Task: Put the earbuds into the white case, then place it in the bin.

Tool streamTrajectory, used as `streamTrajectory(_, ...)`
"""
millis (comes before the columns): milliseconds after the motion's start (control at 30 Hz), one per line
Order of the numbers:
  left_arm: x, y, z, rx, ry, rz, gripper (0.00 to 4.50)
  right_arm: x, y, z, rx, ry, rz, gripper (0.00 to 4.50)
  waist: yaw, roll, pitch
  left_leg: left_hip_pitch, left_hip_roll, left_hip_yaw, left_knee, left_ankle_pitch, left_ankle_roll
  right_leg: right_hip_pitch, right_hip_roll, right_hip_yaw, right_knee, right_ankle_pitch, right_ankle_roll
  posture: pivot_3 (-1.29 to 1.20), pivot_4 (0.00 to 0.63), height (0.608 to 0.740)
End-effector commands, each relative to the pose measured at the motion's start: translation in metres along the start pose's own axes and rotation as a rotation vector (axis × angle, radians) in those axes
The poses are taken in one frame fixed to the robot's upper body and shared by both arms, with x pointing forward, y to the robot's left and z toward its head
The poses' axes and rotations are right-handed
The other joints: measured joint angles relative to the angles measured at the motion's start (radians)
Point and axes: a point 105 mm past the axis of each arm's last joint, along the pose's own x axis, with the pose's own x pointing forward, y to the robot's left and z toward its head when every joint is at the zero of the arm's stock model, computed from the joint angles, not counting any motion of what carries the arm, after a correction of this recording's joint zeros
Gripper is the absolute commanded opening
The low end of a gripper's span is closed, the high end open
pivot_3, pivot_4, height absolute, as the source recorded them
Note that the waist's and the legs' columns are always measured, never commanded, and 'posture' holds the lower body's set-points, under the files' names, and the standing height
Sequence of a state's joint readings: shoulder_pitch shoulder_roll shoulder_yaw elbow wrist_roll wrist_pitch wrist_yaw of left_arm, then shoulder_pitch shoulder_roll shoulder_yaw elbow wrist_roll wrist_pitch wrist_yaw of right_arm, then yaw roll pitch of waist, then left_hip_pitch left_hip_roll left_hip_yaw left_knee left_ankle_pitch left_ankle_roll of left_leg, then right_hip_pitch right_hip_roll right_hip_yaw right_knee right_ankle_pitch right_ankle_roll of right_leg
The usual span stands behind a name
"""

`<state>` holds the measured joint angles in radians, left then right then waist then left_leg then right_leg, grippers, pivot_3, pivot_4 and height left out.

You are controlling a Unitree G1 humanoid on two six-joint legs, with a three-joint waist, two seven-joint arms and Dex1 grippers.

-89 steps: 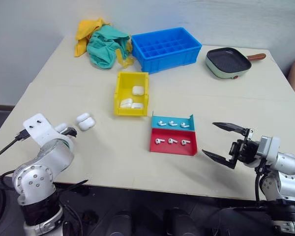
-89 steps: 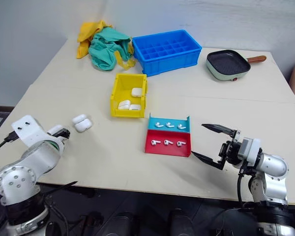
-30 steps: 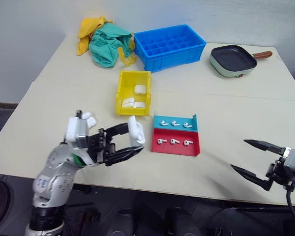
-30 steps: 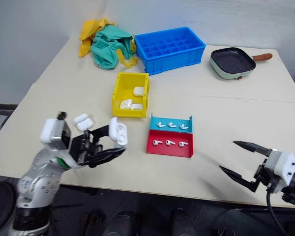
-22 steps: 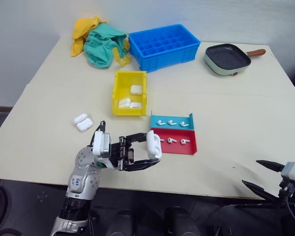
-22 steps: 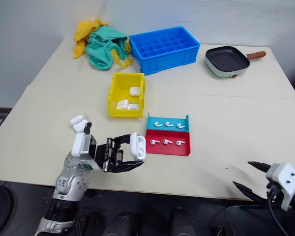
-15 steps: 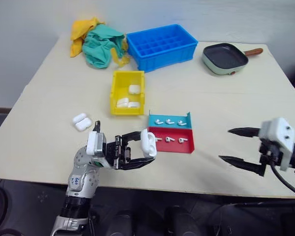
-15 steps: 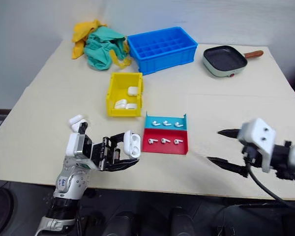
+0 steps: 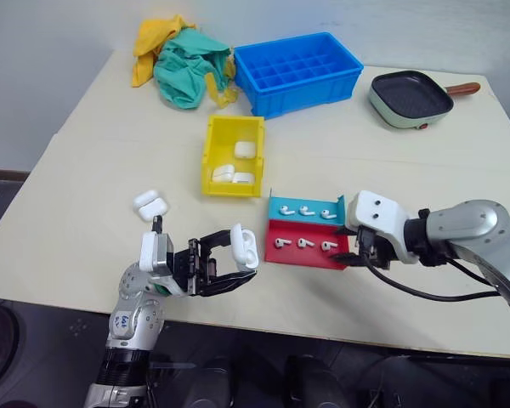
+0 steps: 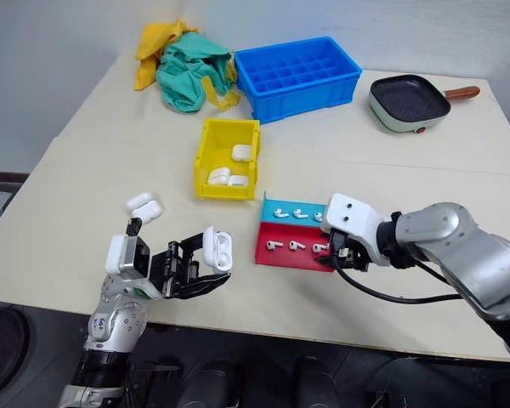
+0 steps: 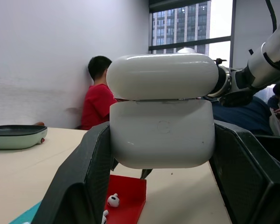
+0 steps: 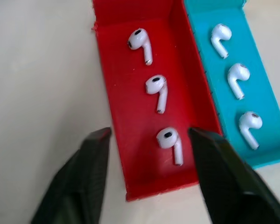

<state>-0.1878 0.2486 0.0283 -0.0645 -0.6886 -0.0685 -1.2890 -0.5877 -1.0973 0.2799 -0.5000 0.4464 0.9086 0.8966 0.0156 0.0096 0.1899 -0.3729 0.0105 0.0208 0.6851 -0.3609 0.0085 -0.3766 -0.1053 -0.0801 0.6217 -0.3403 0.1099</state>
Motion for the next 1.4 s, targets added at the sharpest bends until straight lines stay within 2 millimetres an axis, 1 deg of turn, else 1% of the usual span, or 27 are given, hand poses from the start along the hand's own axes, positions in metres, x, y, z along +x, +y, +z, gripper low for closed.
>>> streamTrajectory(33,0.002,0.0,0.001,0.038,0.0,0.014,2.78,0.004,-0.003,0.002,-0.04,0.042,0.0,2.15,0.0,0.0,0.0,0.0,0.0,0.0,0.0,0.0,0.0,0.0,0.0,0.0,0.0,0.0,0.0,0.0,0.15,0.74)
streamTrajectory(300,0.003,0.002,-0.001,0.05,-0.003,0.037,2.78,0.02,-0.008,0.002,-0.07,0.122,-0.003,2.15,-0.004,0.0,0.0,0.0,0.0,0.0,0.002,0.0,0.0,0.0,0.0,-0.001,0.002,0.001,0.001,0.0,0.15,0.74)
streamTrajectory(467,0.003,0.001,-0.001,0.057,0.008,0.029,2.78,0.026,-0.01,-0.004,-0.077,0.177,-0.008,2.15,-0.003,0.0,0.0,0.0,0.0,0.0,0.003,0.0,0.0,0.0,0.0,-0.001,0.003,0.001,0.001,0.0,0.15,0.74)
streamTrajectory(633,0.002,0.0,-0.002,0.05,0.012,0.027,2.78,0.033,-0.011,-0.008,-0.079,0.193,0.006,2.15,-0.008,0.0,0.0,0.0,0.0,0.0,0.005,0.0,0.0,0.0,0.0,-0.001,0.004,0.001,0.001,0.0,0.15,0.74)
streamTrajectory(800,0.0,-0.001,-0.002,0.045,0.019,0.027,2.78,0.036,-0.014,-0.008,-0.084,0.2,0.018,2.15,-0.016,0.0,0.0,0.0,0.0,0.0,0.007,0.0,0.0,0.001,0.0,-0.001,0.005,0.001,0.001,0.0,0.15,0.74)
streamTrajectory(1400,-0.003,-0.002,-0.001,0.042,0.034,0.041,2.78,0.043,-0.014,-0.011,-0.107,0.21,0.065,2.15,-0.017,0.0,0.0,0.0,0.0,0.0,0.012,0.0,0.0,0.001,-0.001,0.001,0.006,0.001,0.001,0.0,0.15,0.74)
